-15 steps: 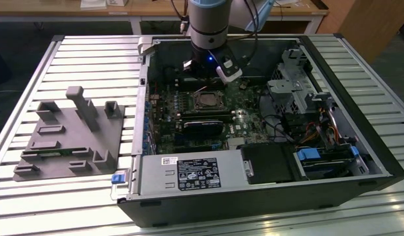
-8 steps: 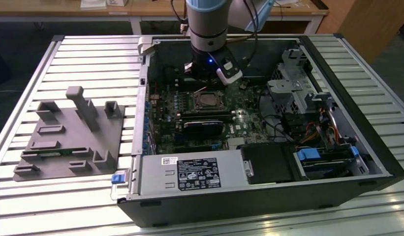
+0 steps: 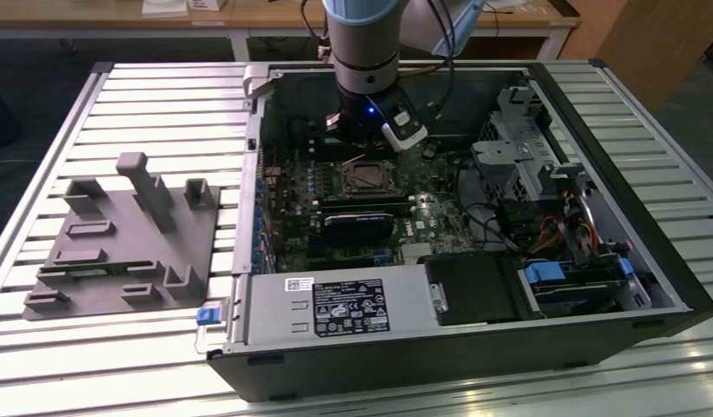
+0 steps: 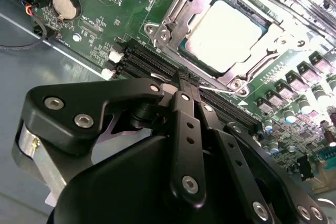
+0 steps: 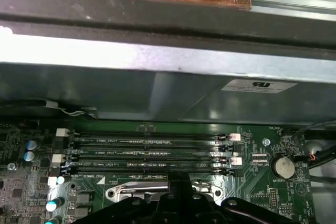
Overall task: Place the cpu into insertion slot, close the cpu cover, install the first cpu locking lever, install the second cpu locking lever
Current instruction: 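Install the first cpu locking lever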
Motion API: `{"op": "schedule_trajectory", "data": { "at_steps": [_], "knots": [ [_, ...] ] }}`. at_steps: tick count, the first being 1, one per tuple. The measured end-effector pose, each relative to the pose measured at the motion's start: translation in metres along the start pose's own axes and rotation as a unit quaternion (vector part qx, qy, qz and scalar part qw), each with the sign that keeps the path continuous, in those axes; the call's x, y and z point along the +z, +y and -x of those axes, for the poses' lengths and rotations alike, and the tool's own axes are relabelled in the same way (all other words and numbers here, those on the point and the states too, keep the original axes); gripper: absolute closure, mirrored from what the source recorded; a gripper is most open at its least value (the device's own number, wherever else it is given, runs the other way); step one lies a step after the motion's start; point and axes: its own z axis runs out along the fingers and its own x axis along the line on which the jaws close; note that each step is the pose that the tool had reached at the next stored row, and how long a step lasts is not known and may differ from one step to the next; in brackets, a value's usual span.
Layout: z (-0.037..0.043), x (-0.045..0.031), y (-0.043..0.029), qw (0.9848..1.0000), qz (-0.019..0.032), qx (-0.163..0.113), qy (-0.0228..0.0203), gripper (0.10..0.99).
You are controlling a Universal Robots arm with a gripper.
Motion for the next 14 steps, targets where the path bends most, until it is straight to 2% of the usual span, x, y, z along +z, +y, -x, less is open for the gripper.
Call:
{"op": "schedule_trajectory", "data": {
  "at_steps": [4,14],
  "knots": [
    [-0.0012,0.0008,0.0008,0.9999,-0.0086,-0.001,-0.0051,0.98],
    [-0.0035,0.0022,0.0054,0.9998,-0.0154,0.01,-0.0088,0.98]
  ]
}}
